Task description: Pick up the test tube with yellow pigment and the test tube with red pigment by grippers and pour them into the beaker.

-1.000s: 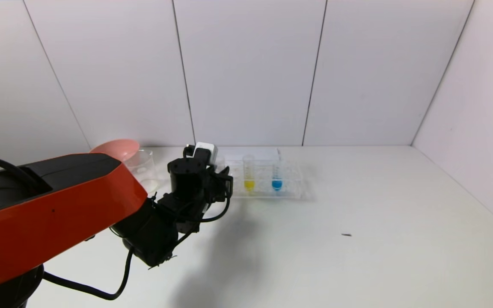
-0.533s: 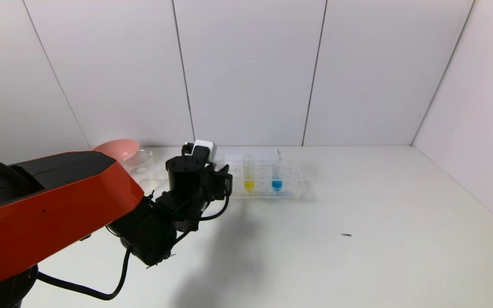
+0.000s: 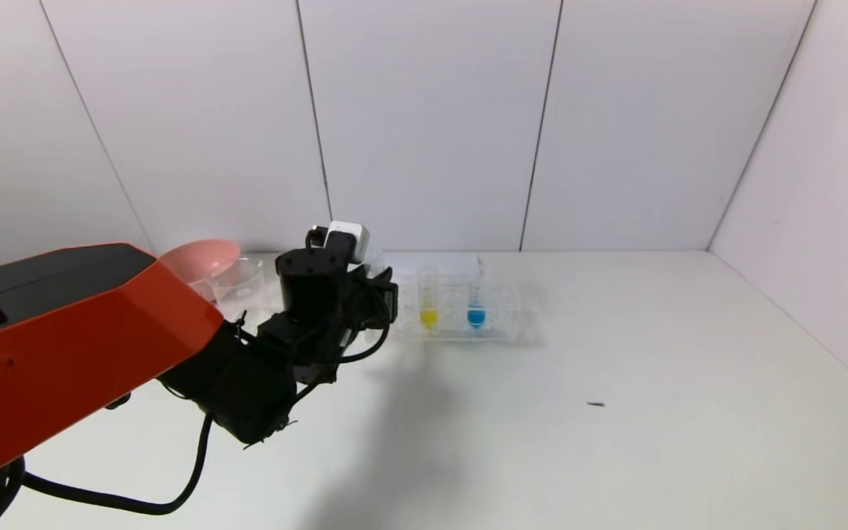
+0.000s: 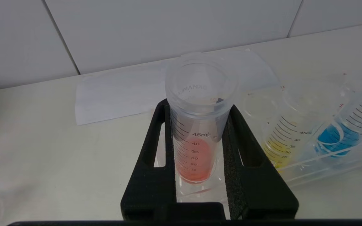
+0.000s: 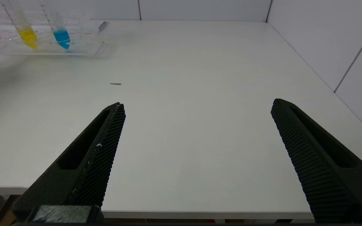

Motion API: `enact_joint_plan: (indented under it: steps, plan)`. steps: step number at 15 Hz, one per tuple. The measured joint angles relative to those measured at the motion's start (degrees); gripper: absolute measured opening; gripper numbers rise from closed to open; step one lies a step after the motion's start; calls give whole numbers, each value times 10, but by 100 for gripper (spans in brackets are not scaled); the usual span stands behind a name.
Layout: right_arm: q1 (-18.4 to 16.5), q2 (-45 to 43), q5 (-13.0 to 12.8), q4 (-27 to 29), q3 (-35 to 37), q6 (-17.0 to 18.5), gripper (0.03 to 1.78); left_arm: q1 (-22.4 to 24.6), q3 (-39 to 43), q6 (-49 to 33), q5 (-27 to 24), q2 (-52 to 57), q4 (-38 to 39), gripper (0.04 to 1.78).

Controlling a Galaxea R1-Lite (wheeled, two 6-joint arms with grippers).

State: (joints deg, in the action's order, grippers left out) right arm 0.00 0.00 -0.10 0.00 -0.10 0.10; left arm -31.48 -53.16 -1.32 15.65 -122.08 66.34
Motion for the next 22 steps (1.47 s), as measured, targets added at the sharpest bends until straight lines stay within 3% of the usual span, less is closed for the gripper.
enact_joint_plan:
  steps: [16,22]
  plan:
    - [0,0,0,0,0,0,170,1,-16,25,5,132,-108,45]
    - [0,0,0,0,0,0,170,35,-15,26,-9,183,-179,45]
